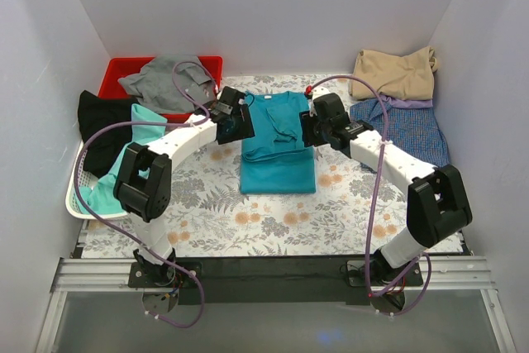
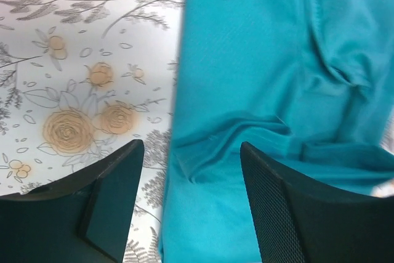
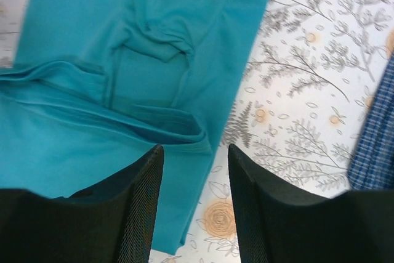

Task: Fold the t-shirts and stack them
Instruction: Fold the tshirt

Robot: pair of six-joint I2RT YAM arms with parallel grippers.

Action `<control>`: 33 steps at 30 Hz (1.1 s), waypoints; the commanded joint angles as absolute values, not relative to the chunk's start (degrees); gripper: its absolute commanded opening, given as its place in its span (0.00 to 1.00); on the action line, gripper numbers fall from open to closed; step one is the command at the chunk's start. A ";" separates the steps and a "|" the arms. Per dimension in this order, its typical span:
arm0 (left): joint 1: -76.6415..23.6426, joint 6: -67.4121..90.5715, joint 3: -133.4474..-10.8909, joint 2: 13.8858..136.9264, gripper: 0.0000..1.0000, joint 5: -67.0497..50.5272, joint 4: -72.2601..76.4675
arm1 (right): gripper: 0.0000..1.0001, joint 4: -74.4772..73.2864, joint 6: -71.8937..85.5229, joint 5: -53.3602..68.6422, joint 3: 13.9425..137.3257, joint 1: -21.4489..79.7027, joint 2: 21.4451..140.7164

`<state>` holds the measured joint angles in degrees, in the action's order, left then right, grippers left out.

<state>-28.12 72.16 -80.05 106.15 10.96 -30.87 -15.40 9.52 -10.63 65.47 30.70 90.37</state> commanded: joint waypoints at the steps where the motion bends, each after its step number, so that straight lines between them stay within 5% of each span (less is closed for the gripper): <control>1: -28.12 69.87 -80.25 99.42 0.63 5.73 -30.67 | 0.53 -14.68 9.83 -2.57 67.33 30.59 87.89; 12: -28.12 68.82 -68.65 98.69 0.62 -19.59 -24.61 | 0.52 -12.66 13.71 7.82 62.14 30.76 90.88; 33: -27.95 66.98 -79.27 110.03 0.64 -8.88 -23.11 | 0.52 -12.13 10.72 4.83 70.31 29.36 102.56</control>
<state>-28.18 68.75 -75.64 109.67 -12.29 -23.92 -13.91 12.23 6.04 67.31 30.35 101.62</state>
